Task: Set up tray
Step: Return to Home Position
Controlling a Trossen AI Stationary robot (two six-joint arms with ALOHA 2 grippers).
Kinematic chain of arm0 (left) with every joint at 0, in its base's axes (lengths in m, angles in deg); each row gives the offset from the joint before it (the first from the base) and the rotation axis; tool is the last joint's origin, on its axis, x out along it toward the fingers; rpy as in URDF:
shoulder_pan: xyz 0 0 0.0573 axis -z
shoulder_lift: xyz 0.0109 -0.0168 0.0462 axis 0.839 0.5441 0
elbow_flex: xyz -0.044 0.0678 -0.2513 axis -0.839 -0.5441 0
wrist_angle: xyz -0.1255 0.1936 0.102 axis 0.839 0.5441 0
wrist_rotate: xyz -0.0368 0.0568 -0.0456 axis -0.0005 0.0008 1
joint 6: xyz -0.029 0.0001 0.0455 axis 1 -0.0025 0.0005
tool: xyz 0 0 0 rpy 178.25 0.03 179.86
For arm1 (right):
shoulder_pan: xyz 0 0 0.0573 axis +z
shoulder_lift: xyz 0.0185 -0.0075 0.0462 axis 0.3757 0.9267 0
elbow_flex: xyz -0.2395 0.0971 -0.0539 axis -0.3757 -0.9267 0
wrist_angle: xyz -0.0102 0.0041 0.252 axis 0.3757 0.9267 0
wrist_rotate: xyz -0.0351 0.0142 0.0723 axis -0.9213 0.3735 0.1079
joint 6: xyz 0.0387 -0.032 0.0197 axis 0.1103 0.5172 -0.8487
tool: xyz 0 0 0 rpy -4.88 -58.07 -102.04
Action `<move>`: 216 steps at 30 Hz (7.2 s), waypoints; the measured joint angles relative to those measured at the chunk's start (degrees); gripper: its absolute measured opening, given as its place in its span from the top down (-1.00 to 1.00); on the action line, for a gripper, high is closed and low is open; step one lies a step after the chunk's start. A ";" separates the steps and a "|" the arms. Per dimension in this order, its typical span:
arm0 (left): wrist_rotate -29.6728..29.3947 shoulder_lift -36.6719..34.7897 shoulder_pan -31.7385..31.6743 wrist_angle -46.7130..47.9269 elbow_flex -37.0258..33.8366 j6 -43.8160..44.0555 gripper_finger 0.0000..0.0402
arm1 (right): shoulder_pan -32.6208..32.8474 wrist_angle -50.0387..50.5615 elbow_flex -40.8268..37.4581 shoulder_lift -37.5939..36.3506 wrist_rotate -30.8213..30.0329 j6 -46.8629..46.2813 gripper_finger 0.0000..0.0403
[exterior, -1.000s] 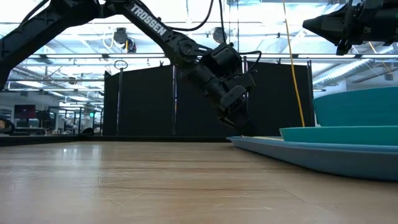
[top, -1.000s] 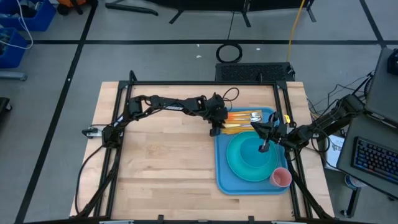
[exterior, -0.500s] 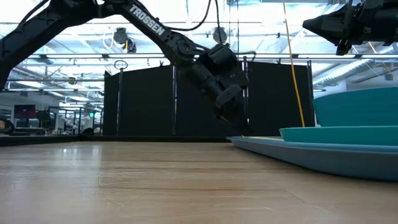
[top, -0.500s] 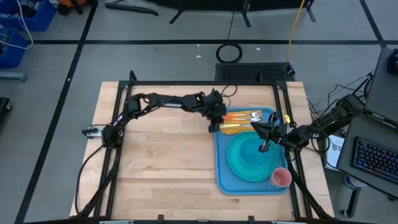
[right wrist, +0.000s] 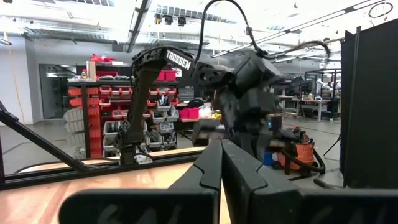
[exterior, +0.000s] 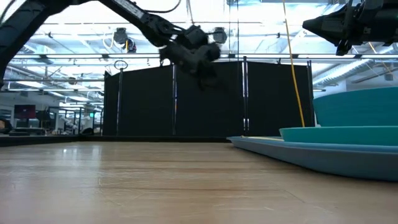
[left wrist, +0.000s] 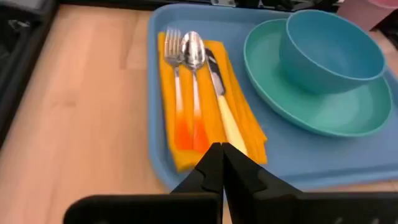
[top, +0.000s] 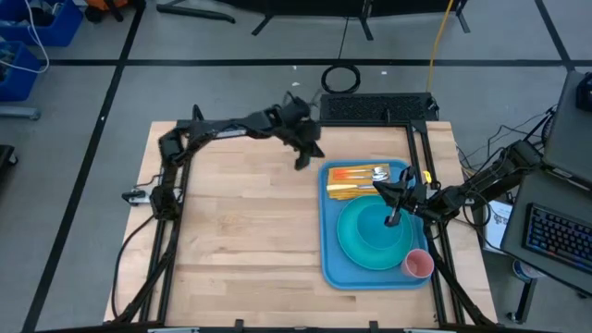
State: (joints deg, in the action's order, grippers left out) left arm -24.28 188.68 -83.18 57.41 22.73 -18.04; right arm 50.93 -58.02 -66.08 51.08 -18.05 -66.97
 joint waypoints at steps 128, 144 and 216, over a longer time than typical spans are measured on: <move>-10.24 -65.90 -9.07 -63.27 -92.36 10.57 0.79 | 0.00 0.42 0.01 -0.01 0.00 -0.01 1.00; -10.24 -65.90 -9.06 -63.28 -92.36 10.63 0.79 | 0.00 0.42 -0.01 -0.01 0.00 -0.01 1.00; -10.27 -65.91 -9.07 -63.28 -92.34 10.63 0.79 | 0.01 0.40 0.02 0.00 0.00 0.00 1.00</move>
State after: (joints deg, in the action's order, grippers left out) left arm -34.55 122.78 -92.26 -5.88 -69.61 -7.41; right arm 50.94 -57.62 -66.07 51.08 -18.05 -66.97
